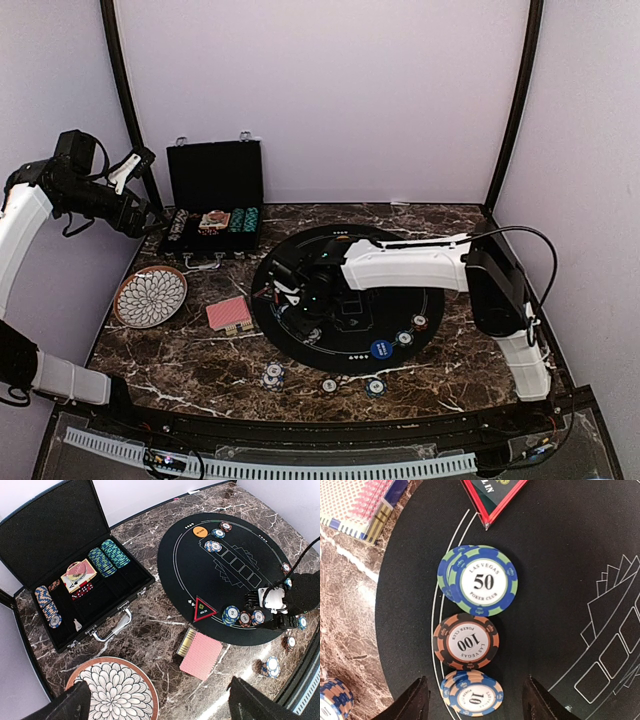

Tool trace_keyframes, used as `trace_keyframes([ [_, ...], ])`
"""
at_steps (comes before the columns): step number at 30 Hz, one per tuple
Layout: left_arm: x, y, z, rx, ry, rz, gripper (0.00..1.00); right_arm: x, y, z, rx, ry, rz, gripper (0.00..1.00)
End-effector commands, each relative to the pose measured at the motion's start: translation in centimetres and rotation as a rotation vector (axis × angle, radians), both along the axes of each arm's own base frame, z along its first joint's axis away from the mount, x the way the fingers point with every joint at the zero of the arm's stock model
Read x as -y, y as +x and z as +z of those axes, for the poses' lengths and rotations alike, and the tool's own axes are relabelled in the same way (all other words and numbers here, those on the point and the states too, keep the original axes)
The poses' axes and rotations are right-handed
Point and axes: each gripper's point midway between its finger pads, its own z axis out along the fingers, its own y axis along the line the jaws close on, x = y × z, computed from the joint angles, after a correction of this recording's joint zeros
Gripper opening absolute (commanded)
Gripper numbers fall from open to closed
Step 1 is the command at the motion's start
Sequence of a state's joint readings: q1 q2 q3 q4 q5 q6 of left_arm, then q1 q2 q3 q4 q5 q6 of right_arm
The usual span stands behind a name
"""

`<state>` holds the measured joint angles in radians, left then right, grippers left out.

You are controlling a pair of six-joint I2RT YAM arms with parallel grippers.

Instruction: Distribute texas hold em gaming equipment

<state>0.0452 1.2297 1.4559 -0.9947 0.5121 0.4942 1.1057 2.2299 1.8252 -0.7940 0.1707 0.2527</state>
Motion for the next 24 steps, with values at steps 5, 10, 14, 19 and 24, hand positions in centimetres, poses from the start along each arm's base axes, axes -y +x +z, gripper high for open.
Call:
trace_keyframes([
  [5, 0.3, -0.6, 0.6, 0.018, 0.002, -0.017, 0.99, -1.3, -2.2, 7.9, 0.059, 0.119, 0.059, 0.70],
  [10, 0.4, -0.6, 0.7, 0.019, -0.003, -0.022, 0.99, -3.5, -8.0, 8.5, 0.015, 0.137, 0.200, 0.79],
  [14, 0.5, -0.7, 0.7, 0.019, -0.009, -0.026, 0.99, -5.2, -11.6, 7.4, -0.032, 0.141, 0.294, 0.84],
  [19, 0.5, -0.9, 0.9, 0.025, -0.007, -0.028, 0.99, -6.7, -13.5, 5.1, -0.067, 0.104, 0.361, 0.86],
  [24, 0.5, -1.1, 1.0, 0.029, -0.004, -0.029, 0.99, -7.2, -13.8, 3.3, -0.071, 0.065, 0.393, 0.88],
])
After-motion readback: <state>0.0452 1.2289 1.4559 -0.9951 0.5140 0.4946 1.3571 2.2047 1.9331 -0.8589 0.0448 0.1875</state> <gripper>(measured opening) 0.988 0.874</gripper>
